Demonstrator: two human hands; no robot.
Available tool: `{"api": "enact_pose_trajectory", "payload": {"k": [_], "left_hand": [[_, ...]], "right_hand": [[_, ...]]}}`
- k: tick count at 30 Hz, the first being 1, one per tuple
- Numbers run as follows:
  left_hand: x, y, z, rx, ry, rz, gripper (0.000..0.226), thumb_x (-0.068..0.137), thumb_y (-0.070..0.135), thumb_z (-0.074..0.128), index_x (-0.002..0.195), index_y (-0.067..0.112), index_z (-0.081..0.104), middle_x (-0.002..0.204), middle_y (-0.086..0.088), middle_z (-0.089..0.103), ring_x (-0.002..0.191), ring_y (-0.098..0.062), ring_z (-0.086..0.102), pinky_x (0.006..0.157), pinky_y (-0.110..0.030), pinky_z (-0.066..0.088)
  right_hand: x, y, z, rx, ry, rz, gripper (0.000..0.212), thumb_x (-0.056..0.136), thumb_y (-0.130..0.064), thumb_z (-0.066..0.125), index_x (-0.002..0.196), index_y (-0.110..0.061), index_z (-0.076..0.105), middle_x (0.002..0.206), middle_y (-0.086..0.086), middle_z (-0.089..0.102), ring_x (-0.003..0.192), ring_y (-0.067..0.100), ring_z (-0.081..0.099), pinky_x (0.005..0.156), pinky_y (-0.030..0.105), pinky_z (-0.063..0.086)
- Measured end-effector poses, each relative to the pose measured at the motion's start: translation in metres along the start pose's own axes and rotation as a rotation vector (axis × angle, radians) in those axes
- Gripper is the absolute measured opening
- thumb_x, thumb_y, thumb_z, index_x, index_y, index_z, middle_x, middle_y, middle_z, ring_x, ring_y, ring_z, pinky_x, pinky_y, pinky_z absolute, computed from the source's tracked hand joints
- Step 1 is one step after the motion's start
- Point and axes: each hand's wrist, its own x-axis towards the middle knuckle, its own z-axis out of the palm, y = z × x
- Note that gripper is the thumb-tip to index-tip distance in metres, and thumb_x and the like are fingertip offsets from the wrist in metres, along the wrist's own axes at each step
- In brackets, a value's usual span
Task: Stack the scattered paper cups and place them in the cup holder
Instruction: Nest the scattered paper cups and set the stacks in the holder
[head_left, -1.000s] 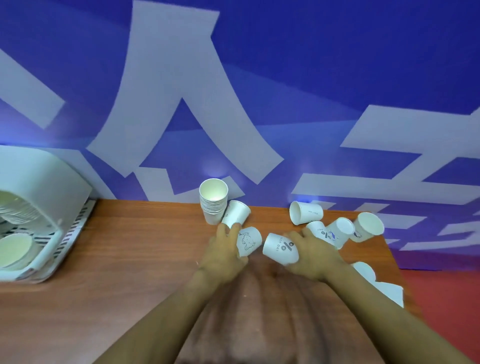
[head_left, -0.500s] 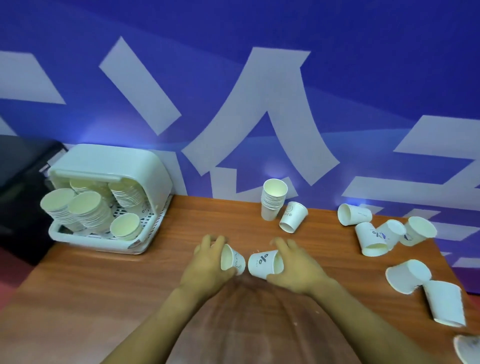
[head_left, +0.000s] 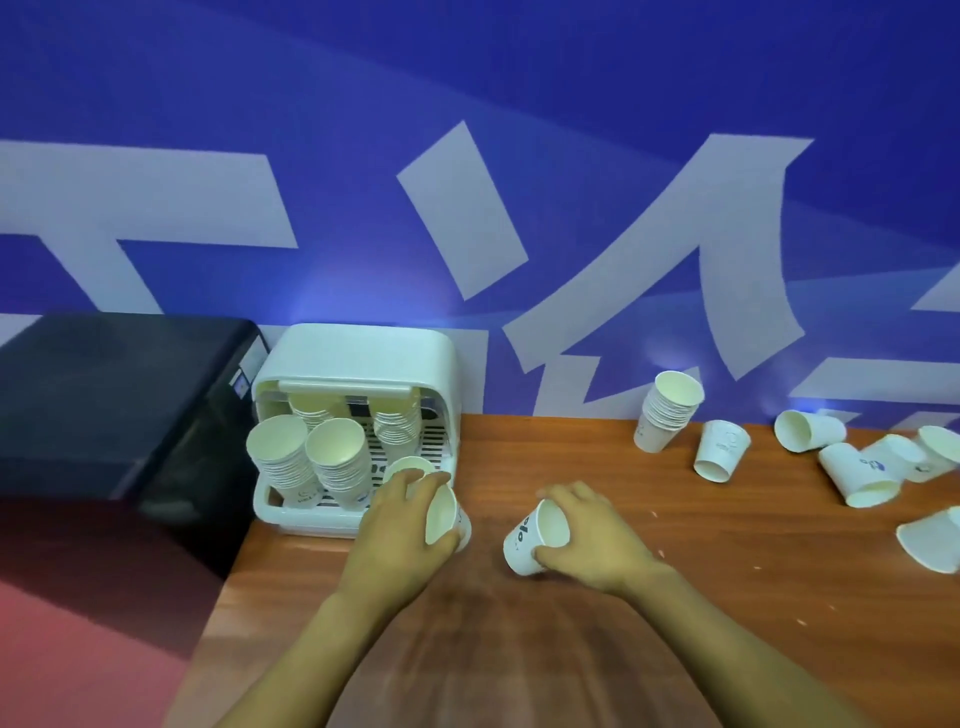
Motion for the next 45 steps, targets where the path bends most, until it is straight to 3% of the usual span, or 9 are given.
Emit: {"api": "enact_pose_trajectory", "payload": {"k": [4, 9, 24, 28, 32, 34, 37, 41, 45], "left_hand": [[0.005, -0.025, -0.029, 0.019, 0.031, 0.015, 0.074, 0.070, 0.062, 0.040, 0.135, 0.028, 0.045, 0.135, 0.003, 0.041, 0.128, -0.017, 0.037, 0.106, -0.034, 0.035], [0.027, -0.043, -0.042, 0.061, 0.039, 0.044, 0.060, 0.085, 0.041, 0.062, 0.139, 0.026, 0.042, 0.144, -0.001, 0.035, 0.132, -0.022, 0.033, 0.110, -0.033, 0.030], [0.068, -0.057, -0.014, 0.178, -0.001, 0.081, 0.057, 0.085, 0.043, 0.059, 0.137, 0.026, 0.043, 0.139, -0.003, 0.040, 0.126, -0.024, 0.039, 0.101, -0.035, 0.038], [0.074, -0.064, 0.000, 0.228, -0.096, 0.045, 0.063, 0.086, 0.045, 0.058, 0.142, 0.026, 0.036, 0.147, -0.005, 0.034, 0.132, -0.026, 0.034, 0.109, -0.035, 0.031], [0.076, -0.069, 0.012, 0.269, -0.309, -0.009, 0.077, 0.085, 0.049, 0.057, 0.149, 0.033, 0.017, 0.159, -0.005, 0.008, 0.146, -0.027, 0.010, 0.117, -0.045, 0.020], [0.075, -0.071, 0.013, 0.250, -0.355, -0.012, 0.078, 0.086, 0.048, 0.058, 0.149, 0.032, 0.015, 0.160, -0.005, 0.004, 0.147, -0.027, 0.007, 0.117, -0.046, 0.019], [0.074, -0.073, 0.005, 0.136, -0.240, 0.015, 0.077, 0.085, 0.042, 0.061, 0.149, 0.027, 0.021, 0.158, -0.006, 0.015, 0.145, -0.024, 0.015, 0.117, -0.038, 0.021], [0.062, -0.068, -0.019, 0.002, -0.073, 0.059, 0.074, 0.086, 0.035, 0.063, 0.148, 0.021, 0.026, 0.156, -0.003, 0.023, 0.145, -0.018, 0.017, 0.116, -0.027, 0.014], [0.051, -0.076, -0.037, -0.040, 0.005, 0.074, 0.073, 0.084, 0.032, 0.064, 0.147, 0.020, 0.028, 0.151, 0.000, 0.032, 0.140, -0.015, 0.028, 0.115, -0.028, 0.025]], "right_hand": [[0.008, -0.031, 0.019, -0.002, 0.000, 0.022, 0.076, 0.070, -0.040, 0.068, 0.139, -0.035, 0.035, 0.128, -0.010, 0.041, 0.121, 0.019, 0.038, 0.098, 0.030, 0.040], [0.021, -0.055, 0.023, -0.040, 0.021, -0.002, 0.071, 0.074, -0.043, 0.066, 0.138, -0.032, 0.038, 0.131, -0.009, 0.042, 0.122, 0.018, 0.037, 0.100, 0.030, 0.038], [0.037, -0.055, 0.021, -0.074, 0.000, 0.055, 0.070, 0.078, -0.045, 0.066, 0.140, -0.033, 0.036, 0.135, -0.009, 0.041, 0.126, 0.018, 0.034, 0.104, 0.029, 0.035], [0.039, -0.052, 0.021, -0.069, 0.005, 0.051, 0.071, 0.078, -0.045, 0.066, 0.141, -0.032, 0.037, 0.135, -0.009, 0.041, 0.123, 0.017, 0.036, 0.102, 0.027, 0.035], [0.040, -0.049, 0.022, -0.069, -0.007, 0.039, 0.072, 0.079, -0.045, 0.066, 0.143, -0.032, 0.035, 0.133, -0.009, 0.041, 0.122, 0.017, 0.036, 0.103, 0.027, 0.034], [0.040, -0.049, 0.023, -0.062, -0.007, 0.021, 0.073, 0.080, -0.044, 0.066, 0.144, -0.032, 0.033, 0.133, -0.008, 0.040, 0.123, 0.016, 0.036, 0.104, 0.026, 0.033], [0.041, -0.059, 0.020, -0.012, 0.053, -0.055, 0.076, 0.079, -0.040, 0.067, 0.145, -0.031, 0.030, 0.136, -0.010, 0.038, 0.127, 0.015, 0.034, 0.106, 0.023, 0.030], [0.053, -0.092, 0.017, 0.039, 0.242, -0.263, 0.068, 0.078, -0.036, 0.068, 0.138, -0.026, 0.039, 0.139, -0.011, 0.038, 0.127, 0.010, 0.033, 0.105, 0.017, 0.024], [0.072, -0.120, 0.028, -0.058, 0.240, -0.348, 0.068, 0.078, -0.048, 0.055, 0.139, -0.025, 0.041, 0.143, -0.004, 0.036, 0.131, 0.016, 0.034, 0.110, 0.031, 0.030]]}}
